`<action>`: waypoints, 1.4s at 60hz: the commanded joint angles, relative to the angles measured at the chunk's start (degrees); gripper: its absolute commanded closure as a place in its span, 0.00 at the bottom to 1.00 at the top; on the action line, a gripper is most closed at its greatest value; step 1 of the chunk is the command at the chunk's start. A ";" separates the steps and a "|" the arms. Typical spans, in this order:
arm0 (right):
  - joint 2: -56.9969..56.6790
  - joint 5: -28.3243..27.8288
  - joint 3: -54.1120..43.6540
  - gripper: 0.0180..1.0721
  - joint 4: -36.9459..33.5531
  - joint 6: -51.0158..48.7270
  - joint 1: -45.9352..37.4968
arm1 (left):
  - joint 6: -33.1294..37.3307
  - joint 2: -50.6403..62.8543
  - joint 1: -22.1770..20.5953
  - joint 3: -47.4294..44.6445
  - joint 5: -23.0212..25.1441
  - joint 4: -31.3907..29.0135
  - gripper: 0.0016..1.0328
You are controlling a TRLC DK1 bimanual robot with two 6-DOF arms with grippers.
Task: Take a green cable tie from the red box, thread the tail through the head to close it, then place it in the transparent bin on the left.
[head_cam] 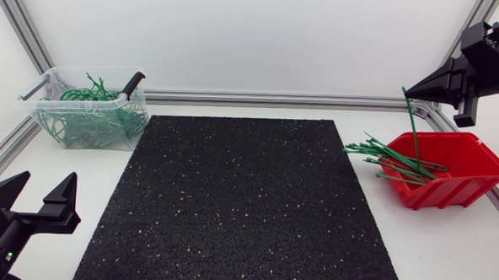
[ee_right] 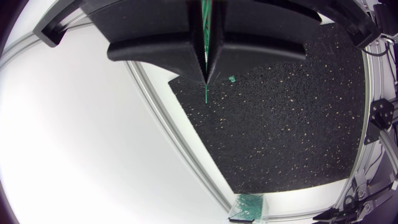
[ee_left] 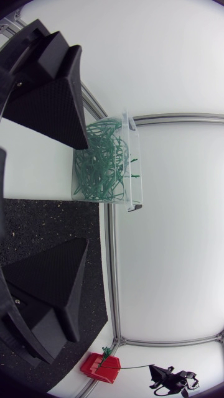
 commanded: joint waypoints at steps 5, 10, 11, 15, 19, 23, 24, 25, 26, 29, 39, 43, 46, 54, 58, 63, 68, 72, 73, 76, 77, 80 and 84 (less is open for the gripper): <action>-1.82 -6.38 4.79 0.94 -1.00 3.85 -5.80 | -0.66 0.21 -0.29 -1.96 0.04 -3.57 0.04; -2.87 -9.63 5.84 0.94 -0.65 5.61 -8.35 | -0.66 0.21 -0.29 -1.96 -0.05 -3.57 0.04; -3.14 -10.33 6.10 0.94 -0.56 6.14 -8.79 | -0.66 0.21 -0.29 -1.96 0.04 -3.57 0.04; -3.84 -12.88 7.25 0.94 -0.56 7.54 -10.54 | -0.66 0.21 -0.29 -1.96 0.04 -3.57 0.04; -4.54 -15.34 8.21 0.94 -0.47 9.48 -12.04 | -0.66 0.21 -0.29 -1.96 0.04 -3.57 0.04; -5.42 -17.63 8.83 0.94 -0.12 11.59 -13.36 | -0.66 0.21 -0.29 -1.96 0.04 -3.57 0.04; -5.69 -18.24 8.83 0.94 0.05 12.02 -13.71 | -0.66 0.21 -0.29 -1.96 0.04 -3.57 0.04; -5.95 -18.68 8.83 0.94 0.14 12.46 -13.97 | -0.66 0.21 -0.29 -1.96 0.04 -3.57 0.04; -6.30 -19.30 8.92 0.94 0.23 12.99 -14.15 | -0.66 0.21 -0.29 -1.96 0.04 -3.57 0.04; -7.36 -20.53 9.00 0.94 0.23 14.49 -14.50 | -0.66 0.21 -0.29 -1.96 0.04 -3.57 0.04; -10.34 -24.31 9.88 0.94 0.32 21.43 -14.41 | -0.66 0.21 -0.29 -1.96 0.04 -3.57 0.04; -11.57 -24.31 9.62 0.94 0.40 24.68 -13.36 | -0.66 0.21 -0.20 -1.96 0.04 -3.57 0.04; -12.28 -24.40 9.36 0.93 0.49 27.67 -12.30 | -0.66 0.21 -0.11 -1.96 0.04 -3.57 0.04; -14.91 -24.31 6.63 0.93 3.92 38.22 -9.75 | -0.66 0.21 -0.11 -1.96 -0.05 -3.57 0.04; -16.58 -24.31 4.26 0.93 8.23 45.86 -7.99 | -0.66 0.21 -0.11 -1.96 -0.05 -3.57 0.04; -18.43 -23.87 1.62 0.93 12.53 54.21 -5.62 | -0.66 0.21 -0.20 -1.96 0.04 -3.57 0.04; -19.57 -23.78 0.48 0.93 12.45 58.61 -1.93 | -0.66 0.21 -0.20 -1.96 -0.05 -3.57 0.04; -19.92 -23.78 -0.31 0.93 12.62 62.65 0.18 | -0.66 0.21 -0.20 -1.96 0.04 -3.57 0.04; -20.01 -23.69 -0.75 0.93 13.06 64.58 1.32 | -0.66 0.29 -0.20 -1.96 0.04 -3.57 0.04; -20.01 -23.69 -1.10 0.93 13.85 66.43 3.43 | -0.66 0.29 -0.20 -1.96 0.04 -3.57 0.04; -20.01 -23.69 -1.28 0.93 14.12 66.96 4.05 | -0.66 0.38 -0.20 -1.96 0.04 -3.57 0.04; -20.01 -23.34 -1.54 0.93 14.38 67.84 5.45 | -0.66 0.38 -0.20 -1.96 0.04 -3.57 0.04; -19.84 -22.55 -1.89 0.93 14.99 69.33 8.27 | -0.66 0.38 -0.20 -1.96 0.04 -3.57 0.04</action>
